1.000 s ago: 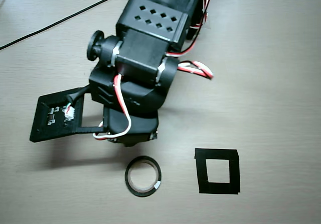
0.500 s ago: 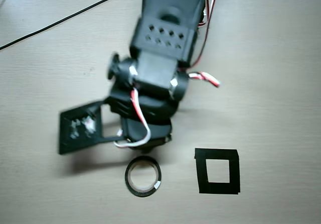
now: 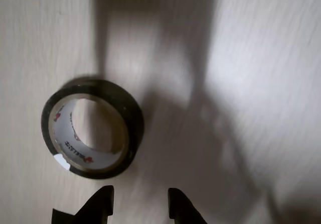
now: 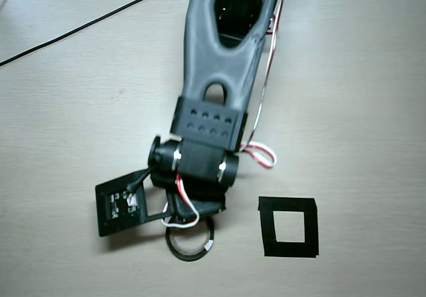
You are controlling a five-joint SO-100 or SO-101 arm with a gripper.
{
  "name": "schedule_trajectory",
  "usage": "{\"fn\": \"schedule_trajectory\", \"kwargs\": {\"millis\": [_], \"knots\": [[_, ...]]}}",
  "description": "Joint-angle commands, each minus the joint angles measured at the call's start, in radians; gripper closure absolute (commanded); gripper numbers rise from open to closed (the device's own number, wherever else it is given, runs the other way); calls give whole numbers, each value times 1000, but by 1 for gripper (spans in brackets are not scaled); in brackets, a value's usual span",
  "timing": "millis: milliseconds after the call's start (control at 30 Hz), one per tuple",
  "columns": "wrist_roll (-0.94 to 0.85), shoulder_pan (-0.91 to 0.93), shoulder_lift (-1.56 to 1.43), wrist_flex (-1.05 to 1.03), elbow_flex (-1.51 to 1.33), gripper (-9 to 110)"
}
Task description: Grasp a tape and put it in the target area.
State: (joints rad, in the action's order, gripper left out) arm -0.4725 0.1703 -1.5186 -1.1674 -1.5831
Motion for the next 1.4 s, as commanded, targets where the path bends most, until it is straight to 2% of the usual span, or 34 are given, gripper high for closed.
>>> {"fn": "schedule_trajectory", "kwargs": {"millis": [0,433,733,900,1167,1367], "knots": [[-8,0,23,6,66,89],[-54,15,232,11,222,90],[-60,18,307,15,279,101],[-81,14,314,12,295,101],[-91,-15,279,-170,463,101],[-78,-161,121,-281,474,101]]}}
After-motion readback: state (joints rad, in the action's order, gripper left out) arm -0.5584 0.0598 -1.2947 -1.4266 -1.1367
